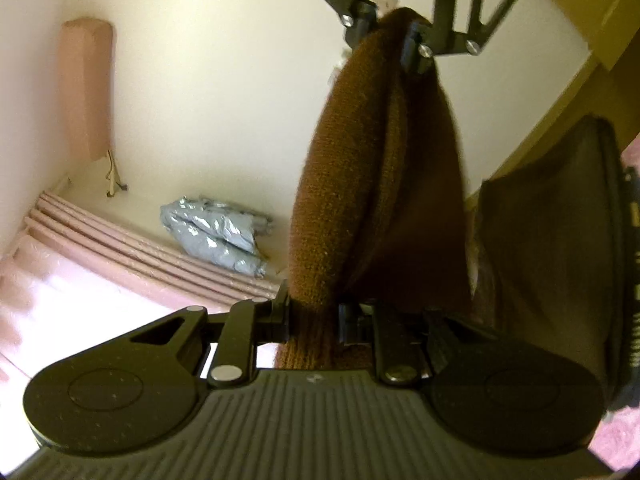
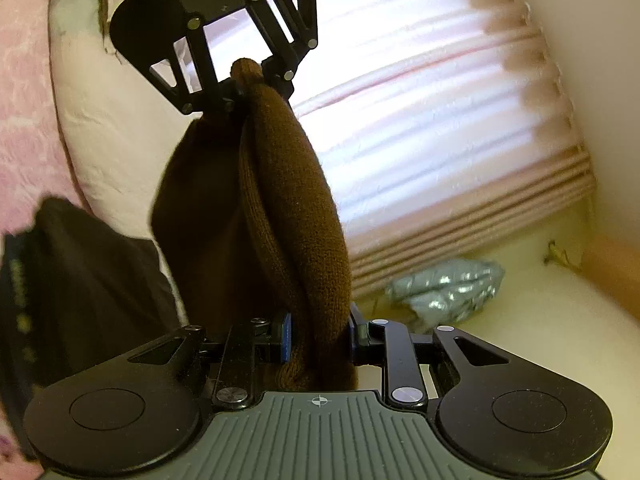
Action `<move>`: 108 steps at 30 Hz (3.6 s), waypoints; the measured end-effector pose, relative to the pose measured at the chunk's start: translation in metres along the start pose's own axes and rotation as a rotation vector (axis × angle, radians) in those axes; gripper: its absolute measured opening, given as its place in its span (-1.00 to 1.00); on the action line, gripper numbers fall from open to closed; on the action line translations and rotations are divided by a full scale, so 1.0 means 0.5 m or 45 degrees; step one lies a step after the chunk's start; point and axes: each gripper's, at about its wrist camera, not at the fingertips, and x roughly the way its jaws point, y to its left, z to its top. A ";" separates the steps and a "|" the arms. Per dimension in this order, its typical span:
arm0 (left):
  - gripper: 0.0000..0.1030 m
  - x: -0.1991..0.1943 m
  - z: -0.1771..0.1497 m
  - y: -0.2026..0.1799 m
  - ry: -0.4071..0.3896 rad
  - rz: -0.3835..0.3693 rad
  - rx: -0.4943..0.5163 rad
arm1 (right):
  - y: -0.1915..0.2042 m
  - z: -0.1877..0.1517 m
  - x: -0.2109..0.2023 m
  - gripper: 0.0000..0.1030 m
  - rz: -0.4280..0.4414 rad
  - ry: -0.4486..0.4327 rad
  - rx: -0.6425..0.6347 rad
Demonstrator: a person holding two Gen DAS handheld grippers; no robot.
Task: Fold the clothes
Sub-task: 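Lower the bundle onto the clothes stack with both grippers, then open both grippers and withdraw from the stack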
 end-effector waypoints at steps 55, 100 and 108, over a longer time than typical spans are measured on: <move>-0.66 0.180 0.033 -0.250 0.288 -0.074 -0.149 | 0.314 -0.277 0.048 -0.34 0.398 0.208 0.087; 0.97 -0.022 -0.025 -0.236 0.501 -0.110 -1.355 | 0.334 -0.236 -0.124 0.97 0.403 0.405 1.119; 0.97 -0.079 -0.049 -0.258 0.550 -0.176 -1.655 | 0.360 -0.209 -0.191 0.97 0.344 0.640 1.646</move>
